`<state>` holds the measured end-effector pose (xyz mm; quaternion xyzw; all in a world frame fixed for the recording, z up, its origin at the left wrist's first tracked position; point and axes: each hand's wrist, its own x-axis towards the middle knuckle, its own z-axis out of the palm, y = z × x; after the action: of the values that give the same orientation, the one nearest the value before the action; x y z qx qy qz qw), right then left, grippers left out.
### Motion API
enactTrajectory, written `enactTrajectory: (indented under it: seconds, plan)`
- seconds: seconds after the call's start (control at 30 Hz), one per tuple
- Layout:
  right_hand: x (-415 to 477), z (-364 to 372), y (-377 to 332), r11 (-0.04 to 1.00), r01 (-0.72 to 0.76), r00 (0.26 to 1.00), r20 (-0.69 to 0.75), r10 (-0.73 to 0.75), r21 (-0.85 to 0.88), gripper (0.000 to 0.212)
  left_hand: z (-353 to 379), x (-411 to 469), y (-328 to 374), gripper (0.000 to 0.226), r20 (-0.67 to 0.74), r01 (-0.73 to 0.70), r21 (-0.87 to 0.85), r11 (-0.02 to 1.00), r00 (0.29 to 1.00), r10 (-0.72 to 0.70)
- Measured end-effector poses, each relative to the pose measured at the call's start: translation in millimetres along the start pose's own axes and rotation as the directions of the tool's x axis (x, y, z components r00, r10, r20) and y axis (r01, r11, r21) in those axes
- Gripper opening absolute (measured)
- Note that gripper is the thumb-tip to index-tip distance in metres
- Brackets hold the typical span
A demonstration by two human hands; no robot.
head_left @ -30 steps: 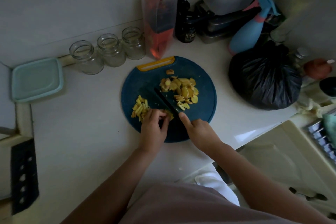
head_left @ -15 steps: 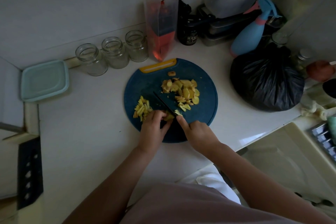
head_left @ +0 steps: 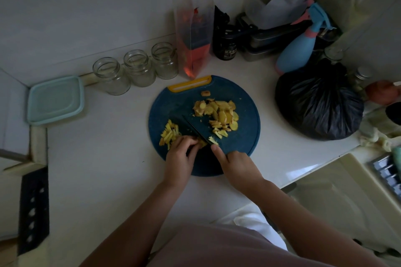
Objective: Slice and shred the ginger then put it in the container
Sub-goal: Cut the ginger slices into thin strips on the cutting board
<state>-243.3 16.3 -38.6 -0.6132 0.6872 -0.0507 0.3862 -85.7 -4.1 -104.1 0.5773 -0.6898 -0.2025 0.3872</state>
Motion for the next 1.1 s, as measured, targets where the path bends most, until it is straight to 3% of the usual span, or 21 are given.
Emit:
enactTrajectory:
  seconds: [0.1,0.5,0.7,0.9,1.1]
  plan:
    - [-2,6,6,0.999,0.005,0.998,-0.057,-0.007,-0.032,0.071,0,1,3,0.012,-0.014,0.064,-0.029,0.998,0.998,-0.064]
    - [-10,13,7,0.985,0.098,0.985,-0.125,-0.116,-0.141,0.087,-3,4,7,0.009,-0.038,0.164,-0.086,0.983,0.985,-0.168]
    - [-13,14,6,0.988,0.071,0.992,-0.095,-0.084,-0.137,0.072,-3,3,11,0.01,-0.023,0.165,-0.058,0.985,0.986,-0.167]
    - [-8,13,6,0.996,0.016,0.999,-0.035,-0.019,-0.085,0.07,-5,5,14,0.008,-0.013,0.156,-0.035,0.987,0.988,-0.157]
    - [-12,16,-1,0.967,-0.012,0.998,-0.06,-0.004,-0.255,0.064,-4,6,14,0.009,-0.012,0.215,0.02,0.976,0.977,-0.215]
